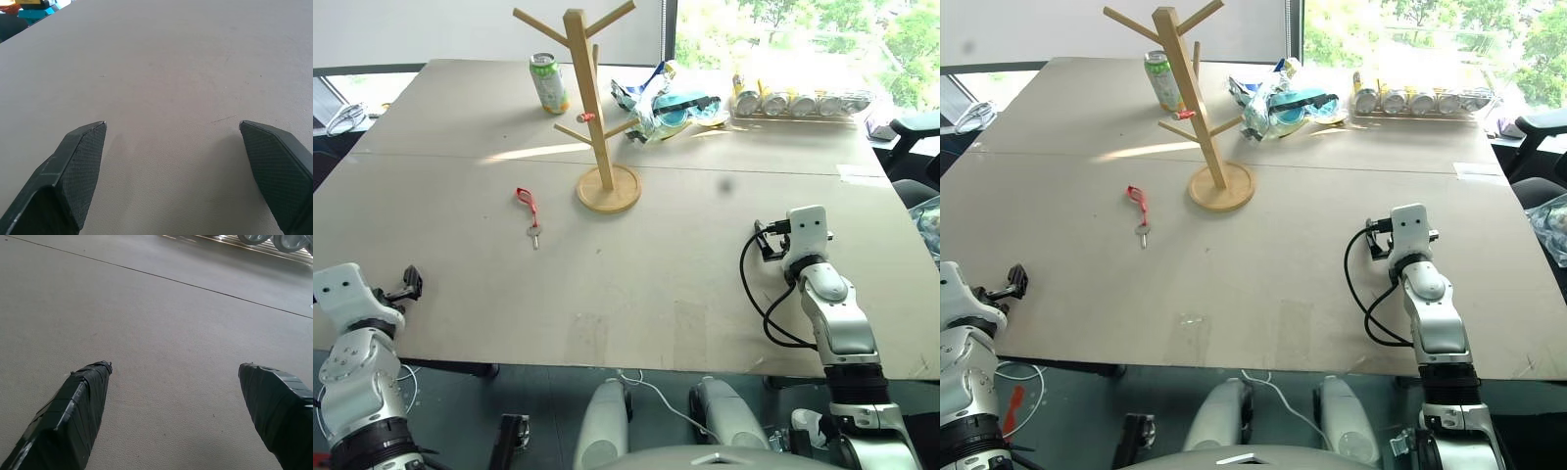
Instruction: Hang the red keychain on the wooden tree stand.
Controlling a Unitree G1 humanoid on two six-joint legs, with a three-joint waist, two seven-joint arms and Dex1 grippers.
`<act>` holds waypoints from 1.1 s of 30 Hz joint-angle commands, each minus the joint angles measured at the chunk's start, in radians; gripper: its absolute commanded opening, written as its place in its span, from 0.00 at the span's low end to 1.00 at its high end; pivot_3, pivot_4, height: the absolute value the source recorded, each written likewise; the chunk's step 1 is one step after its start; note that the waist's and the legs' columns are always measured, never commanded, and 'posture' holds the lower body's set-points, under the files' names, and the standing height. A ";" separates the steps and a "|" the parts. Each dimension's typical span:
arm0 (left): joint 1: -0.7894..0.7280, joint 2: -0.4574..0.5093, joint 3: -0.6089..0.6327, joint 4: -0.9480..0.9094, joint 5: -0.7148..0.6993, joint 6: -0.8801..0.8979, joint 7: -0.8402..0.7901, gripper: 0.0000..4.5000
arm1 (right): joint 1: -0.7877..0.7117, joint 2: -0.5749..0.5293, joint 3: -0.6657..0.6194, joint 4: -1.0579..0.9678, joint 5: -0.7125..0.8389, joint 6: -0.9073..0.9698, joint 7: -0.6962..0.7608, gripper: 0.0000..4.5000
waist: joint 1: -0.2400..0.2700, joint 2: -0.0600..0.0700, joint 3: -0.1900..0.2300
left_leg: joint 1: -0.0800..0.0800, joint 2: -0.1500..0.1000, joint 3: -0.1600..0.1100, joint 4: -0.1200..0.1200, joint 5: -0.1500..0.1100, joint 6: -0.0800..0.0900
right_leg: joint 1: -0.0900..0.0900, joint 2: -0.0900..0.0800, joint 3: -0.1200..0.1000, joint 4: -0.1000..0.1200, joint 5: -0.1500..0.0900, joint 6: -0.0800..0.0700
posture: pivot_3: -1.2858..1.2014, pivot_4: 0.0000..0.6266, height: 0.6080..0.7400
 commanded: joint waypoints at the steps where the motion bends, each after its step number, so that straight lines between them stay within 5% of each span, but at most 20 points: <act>1: 0.004 0.017 0.002 -0.011 0.010 0.000 0.000 1.00 | -0.007 -0.008 -0.022 -0.036 0.003 -0.011 -0.004 0.99 | 0.000 0.000 0.000 | 0.000 0.000 0.000 0.000 0.000 0.000 | 0.000 0.000 0.000 0.000 0.000 0.000 | 0.52 0.24 0.94; 15: -0.061 0.022 -0.035 0.022 0.007 -0.010 -0.033 1.00 | -0.003 -0.021 -0.043 -0.029 0.006 -0.025 -0.009 0.99 | 0.002 0.000 0.000 | 0.000 0.000 0.000 0.000 0.000 0.000 | 0.000 0.000 0.000 0.000 0.000 0.000 | 0.52 0.24 0.94; 27: -0.300 -0.010 -0.252 0.136 0.052 0.015 -0.088 1.00 | 0.209 -0.029 -0.208 -0.232 -0.011 0.019 -0.119 0.99 | 0.008 -0.001 -0.001 | -0.001 -0.001 -0.001 0.000 0.000 0.000 | 0.000 0.000 -0.001 0.000 0.000 0.000 | 0.52 0.24 0.94; 33: -0.306 -0.045 -0.295 0.093 0.062 0.044 -0.076 1.00 | 0.232 -0.013 -0.192 -0.256 -0.013 0.030 -0.126 0.99 | -0.007 0.001 -0.002 | 0.002 0.000 0.001 0.000 0.000 0.000 | 0.001 0.000 0.001 0.001 0.000 0.000 | 0.52 0.24 0.94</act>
